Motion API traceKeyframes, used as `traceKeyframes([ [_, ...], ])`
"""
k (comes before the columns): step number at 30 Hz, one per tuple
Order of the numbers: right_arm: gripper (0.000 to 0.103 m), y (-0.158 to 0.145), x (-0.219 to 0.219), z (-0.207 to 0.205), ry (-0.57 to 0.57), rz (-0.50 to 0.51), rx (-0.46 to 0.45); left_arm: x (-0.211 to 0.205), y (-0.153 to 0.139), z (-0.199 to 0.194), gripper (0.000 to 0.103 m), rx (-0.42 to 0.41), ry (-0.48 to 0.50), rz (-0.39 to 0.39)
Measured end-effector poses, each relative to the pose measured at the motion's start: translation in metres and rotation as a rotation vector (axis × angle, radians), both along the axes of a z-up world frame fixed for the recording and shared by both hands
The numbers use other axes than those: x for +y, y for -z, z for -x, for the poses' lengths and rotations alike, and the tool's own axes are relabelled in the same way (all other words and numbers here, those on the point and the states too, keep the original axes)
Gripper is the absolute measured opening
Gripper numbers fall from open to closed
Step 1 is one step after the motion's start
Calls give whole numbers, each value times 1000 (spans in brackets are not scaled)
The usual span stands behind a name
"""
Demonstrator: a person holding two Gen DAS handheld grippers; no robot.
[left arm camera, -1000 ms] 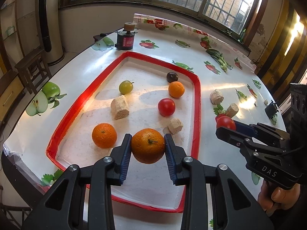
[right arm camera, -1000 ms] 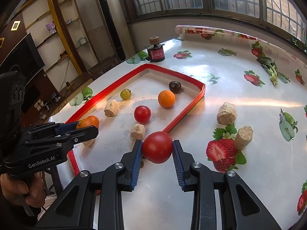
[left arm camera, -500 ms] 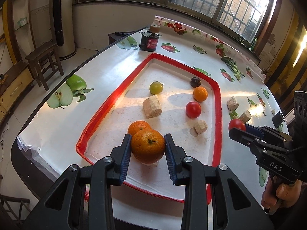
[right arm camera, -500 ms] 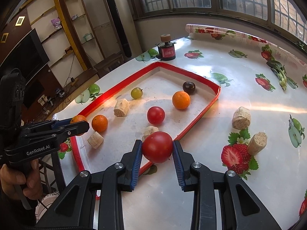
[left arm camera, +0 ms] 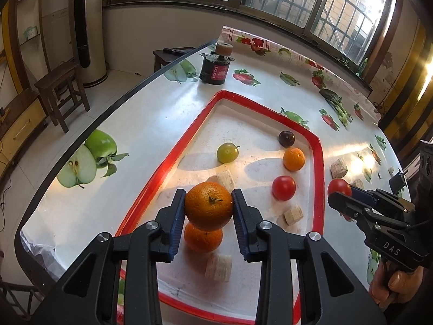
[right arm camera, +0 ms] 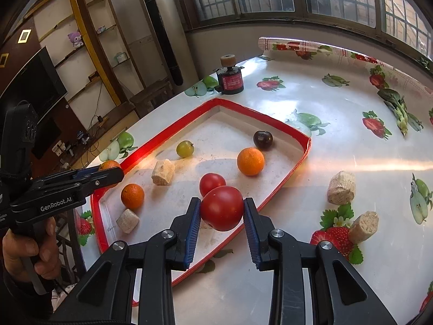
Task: Organize fruits
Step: 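Carry the orange and red tomato in both grippers over the tray, then open the left gripper to drop the orange while the right gripper releases the tomato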
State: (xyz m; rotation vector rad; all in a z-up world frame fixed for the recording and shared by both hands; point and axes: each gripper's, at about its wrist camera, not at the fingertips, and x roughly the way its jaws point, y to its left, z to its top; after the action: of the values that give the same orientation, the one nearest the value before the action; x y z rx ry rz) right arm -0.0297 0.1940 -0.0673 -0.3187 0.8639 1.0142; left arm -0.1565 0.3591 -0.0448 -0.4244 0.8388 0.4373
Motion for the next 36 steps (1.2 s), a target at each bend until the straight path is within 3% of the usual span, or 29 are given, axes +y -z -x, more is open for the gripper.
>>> traceKeyframes([
  [17,32,36,38,-34,-13,65,39,29,26,-33,32,61,-29,30],
  [24,32,37,36,-38,-4,54,51,30,28,-30,32,57,-26,49],
  [35,37,36,36,-35,-6,54,52,26,37,-29,32,114,-46,42],
  [36,38,35,36,-34,-7,55,50,25,37,-28,36,115,-47,39],
])
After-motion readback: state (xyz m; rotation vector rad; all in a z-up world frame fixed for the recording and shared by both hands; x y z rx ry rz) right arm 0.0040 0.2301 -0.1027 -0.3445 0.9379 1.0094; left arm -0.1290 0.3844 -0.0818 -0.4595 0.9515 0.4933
